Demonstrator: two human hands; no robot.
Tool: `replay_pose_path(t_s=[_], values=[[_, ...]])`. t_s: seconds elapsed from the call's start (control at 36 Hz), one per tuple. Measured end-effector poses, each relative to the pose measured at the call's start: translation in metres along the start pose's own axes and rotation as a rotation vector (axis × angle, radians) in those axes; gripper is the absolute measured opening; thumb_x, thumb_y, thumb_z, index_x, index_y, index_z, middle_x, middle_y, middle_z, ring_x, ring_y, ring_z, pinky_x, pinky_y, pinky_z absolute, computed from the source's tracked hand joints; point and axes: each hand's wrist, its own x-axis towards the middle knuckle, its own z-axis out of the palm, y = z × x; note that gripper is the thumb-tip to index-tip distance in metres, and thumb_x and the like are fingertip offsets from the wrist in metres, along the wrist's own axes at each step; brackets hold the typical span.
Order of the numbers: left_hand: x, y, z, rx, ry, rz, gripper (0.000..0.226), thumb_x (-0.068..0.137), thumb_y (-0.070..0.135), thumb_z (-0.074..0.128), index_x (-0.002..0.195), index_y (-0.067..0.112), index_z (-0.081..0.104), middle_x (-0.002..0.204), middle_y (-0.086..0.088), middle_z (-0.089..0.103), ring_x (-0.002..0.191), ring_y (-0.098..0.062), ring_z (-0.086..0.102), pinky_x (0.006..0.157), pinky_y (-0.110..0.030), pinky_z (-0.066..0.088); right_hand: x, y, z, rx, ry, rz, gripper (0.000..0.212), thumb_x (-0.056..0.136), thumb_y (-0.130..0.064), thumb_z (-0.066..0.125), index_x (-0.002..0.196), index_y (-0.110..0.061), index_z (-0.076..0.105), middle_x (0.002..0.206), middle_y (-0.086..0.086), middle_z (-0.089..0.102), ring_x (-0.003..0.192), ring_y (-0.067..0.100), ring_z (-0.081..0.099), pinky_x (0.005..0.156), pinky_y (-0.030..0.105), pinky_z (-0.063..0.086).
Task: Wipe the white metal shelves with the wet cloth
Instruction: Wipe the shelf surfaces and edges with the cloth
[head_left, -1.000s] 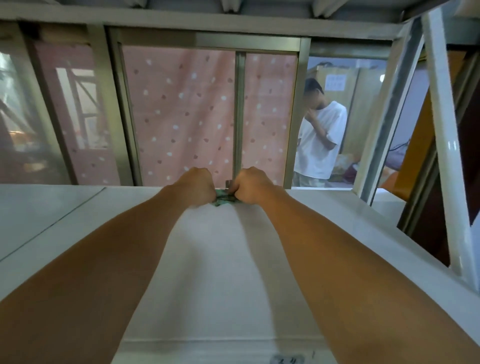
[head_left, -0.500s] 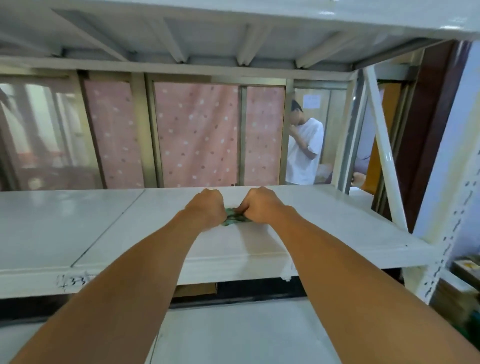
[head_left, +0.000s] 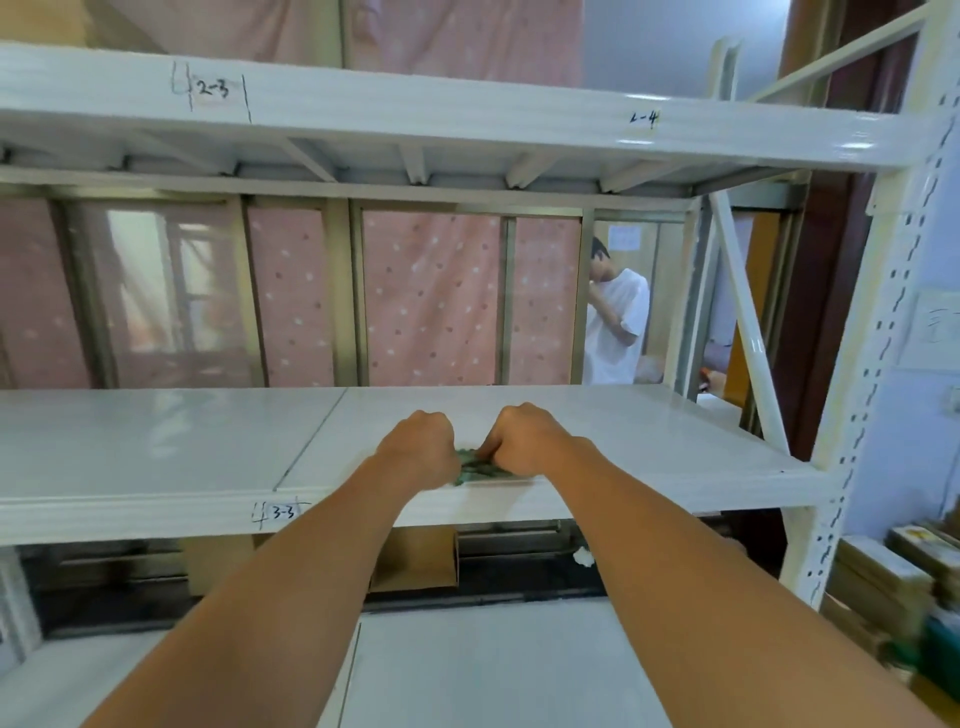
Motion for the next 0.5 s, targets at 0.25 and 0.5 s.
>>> replay_pose_path(t_s=[0.25,0.5], values=[[0.014,-0.01,0.005,-0.006,0.01,0.006,0.021,0.088,0.017,0.065,0.07,0.014,0.053,0.074,-0.003,0.055,0.066,-0.018,0.054,0.057,-0.028,0.042,0.007,-0.008,0.005,-0.009,0.031,0.023,0.028,0.091,-0.015,0.063,0.109,-0.03,0.078,0.101,-0.001,0.073,0.082,0.021,0.062,0.082,0.032,0.057],[0.067,-0.03,0.017,0.018,0.016,-0.005,0.017,0.085,0.017,0.065,0.1,0.009,0.069,0.094,-0.009,0.062,0.081,-0.026,0.059,0.07,-0.033,0.053,0.058,-0.006,0.015,-0.013,0.019,0.046,0.034,0.09,-0.011,0.058,0.11,-0.028,0.079,0.104,0.004,0.07,0.087,0.026,0.062,0.082,0.033,0.057]])
